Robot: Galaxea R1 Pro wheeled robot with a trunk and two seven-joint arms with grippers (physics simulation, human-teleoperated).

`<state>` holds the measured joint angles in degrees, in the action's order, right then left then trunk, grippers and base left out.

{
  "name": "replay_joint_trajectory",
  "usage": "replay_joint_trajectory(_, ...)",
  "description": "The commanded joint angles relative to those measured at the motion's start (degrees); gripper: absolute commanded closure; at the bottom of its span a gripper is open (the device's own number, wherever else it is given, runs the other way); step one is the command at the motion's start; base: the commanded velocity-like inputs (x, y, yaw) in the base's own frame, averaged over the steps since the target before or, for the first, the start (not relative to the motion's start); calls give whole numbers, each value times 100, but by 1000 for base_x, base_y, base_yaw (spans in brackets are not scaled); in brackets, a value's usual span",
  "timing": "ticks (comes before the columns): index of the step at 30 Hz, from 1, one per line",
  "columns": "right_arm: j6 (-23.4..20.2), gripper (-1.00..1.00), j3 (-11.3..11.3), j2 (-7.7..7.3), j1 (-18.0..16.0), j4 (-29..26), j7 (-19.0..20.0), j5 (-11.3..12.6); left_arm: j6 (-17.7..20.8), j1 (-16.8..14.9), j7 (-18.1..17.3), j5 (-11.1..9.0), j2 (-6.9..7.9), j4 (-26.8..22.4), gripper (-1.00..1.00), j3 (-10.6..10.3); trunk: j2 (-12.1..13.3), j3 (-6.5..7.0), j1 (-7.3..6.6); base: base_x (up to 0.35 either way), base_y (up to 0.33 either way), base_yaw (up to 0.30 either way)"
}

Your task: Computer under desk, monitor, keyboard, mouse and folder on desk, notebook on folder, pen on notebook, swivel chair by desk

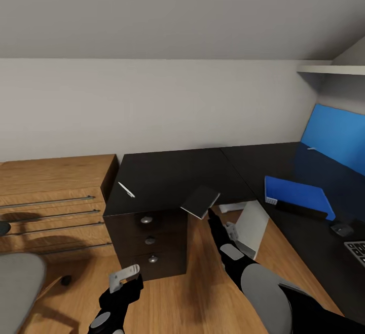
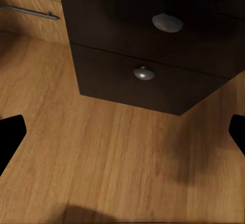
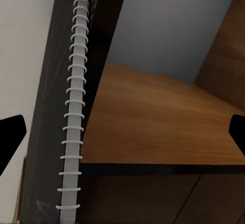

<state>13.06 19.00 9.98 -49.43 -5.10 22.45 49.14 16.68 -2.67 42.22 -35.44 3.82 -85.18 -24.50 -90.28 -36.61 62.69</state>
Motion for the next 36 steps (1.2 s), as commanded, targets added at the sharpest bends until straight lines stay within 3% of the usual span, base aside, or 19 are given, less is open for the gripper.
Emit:
replay_joint_trajectory(1,10,-100,43,2,-5,8,37,-21,18,-6,45,-25,6,-5,-100,-26,-3,-5,0,0,0,0)
replay_joint_trajectory(4,8,-100,43,2,-5,9,60,-145,6,-6,46,-20,5,7,-100,-70,-3,-5,0,0,0,0)
replay_joint_trajectory(16,4,-100,43,2,-5,9,73,-249,2,-6,41,-16,9,10,-100,-80,-3,-5,0,0,0,0)
replay_joint_trajectory(24,-23,-100,43,2,-5,15,75,-569,-5,-6,47,-12,13,11,-100,-81,-3,-5,0,0,0,0)
replay_joint_trajectory(36,-407,-100,24,2,-5,18,75,-614,-7,-6,49,-12,10,11,-100,-81,-3,-5,0,0,0,0)
